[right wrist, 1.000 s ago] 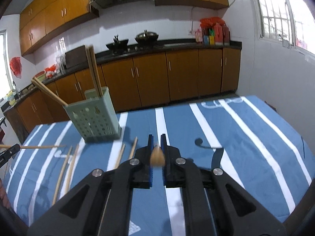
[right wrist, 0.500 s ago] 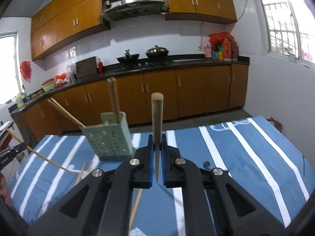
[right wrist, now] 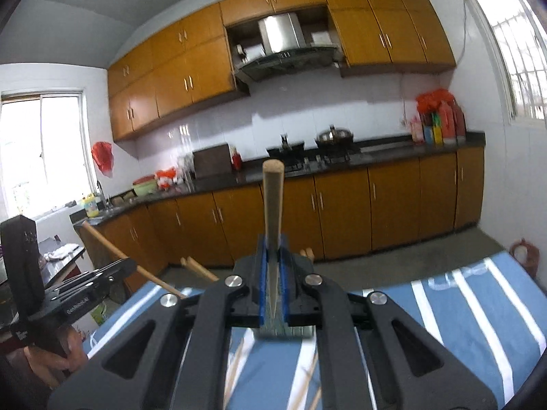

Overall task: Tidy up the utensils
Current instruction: 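Lower both chopsticks into the green holder and open both tools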

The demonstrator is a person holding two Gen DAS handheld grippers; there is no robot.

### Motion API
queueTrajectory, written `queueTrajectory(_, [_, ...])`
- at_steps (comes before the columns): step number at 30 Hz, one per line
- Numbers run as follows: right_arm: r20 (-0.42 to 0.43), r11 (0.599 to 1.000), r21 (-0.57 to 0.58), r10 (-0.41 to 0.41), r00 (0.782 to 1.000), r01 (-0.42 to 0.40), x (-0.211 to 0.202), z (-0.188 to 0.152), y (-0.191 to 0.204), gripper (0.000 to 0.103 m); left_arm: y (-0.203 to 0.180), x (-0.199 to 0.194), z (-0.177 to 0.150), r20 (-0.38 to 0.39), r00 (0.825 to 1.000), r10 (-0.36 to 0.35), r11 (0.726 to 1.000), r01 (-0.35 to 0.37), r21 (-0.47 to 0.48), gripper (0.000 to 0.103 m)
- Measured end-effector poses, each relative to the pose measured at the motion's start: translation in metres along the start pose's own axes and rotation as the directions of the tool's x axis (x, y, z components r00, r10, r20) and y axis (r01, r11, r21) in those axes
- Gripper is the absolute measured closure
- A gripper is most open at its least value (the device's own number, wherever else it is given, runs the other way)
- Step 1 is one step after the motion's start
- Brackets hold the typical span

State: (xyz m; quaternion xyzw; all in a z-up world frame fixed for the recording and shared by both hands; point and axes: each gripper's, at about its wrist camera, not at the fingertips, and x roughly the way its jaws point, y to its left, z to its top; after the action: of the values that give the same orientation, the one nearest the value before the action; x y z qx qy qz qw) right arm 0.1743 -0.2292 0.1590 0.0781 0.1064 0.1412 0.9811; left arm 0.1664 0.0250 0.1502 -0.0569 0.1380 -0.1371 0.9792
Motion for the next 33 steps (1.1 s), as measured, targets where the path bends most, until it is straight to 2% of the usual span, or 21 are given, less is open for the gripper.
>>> queueTrajectory(4, [0.043,0.999,-0.043,-0.018,0.999,0.020,0.017,0.016,0.013,0.095,-0.005,0.014,0.020,0.066,0.998,0.023,0.999,-0.022,-0.026,0.096])
queueTrajectory(8, [0.026,0.998,-0.052,-0.042,0.999,0.043,0.044,0.020,0.013,0.095,-0.005,0.033,0.028,0.087,0.994,0.060,0.997,-0.057,-0.045,0.096])
queueTrajectory(13, [-0.047,0.997,-0.047,-0.067,0.997,0.065,0.085,0.010,0.007,0.095,-0.007,0.064,0.013,0.035,0.996,0.086,0.996,-0.085,-0.039,0.096])
queueTrajectory(19, [-0.104,0.995,-0.061,-0.079,0.991,0.073,0.118,-0.001,0.007,0.095,-0.003,0.081,-0.002,-0.013,0.996,0.090,0.995,-0.090,-0.044,0.096])
queueTrajectory(26, [-0.145,0.995,-0.063,-0.091,0.985,0.083,0.133,-0.013,0.007,0.095,-0.004,0.092,-0.006,-0.048,0.995,0.085,0.995,-0.087,-0.043,0.096])
queueTrajectory(33, [-0.132,0.995,-0.045,-0.096,0.987,0.091,0.124,-0.013,0.002,0.089,-0.002,0.090,-0.005,-0.049,0.995,0.084,0.995,-0.086,-0.054,0.095])
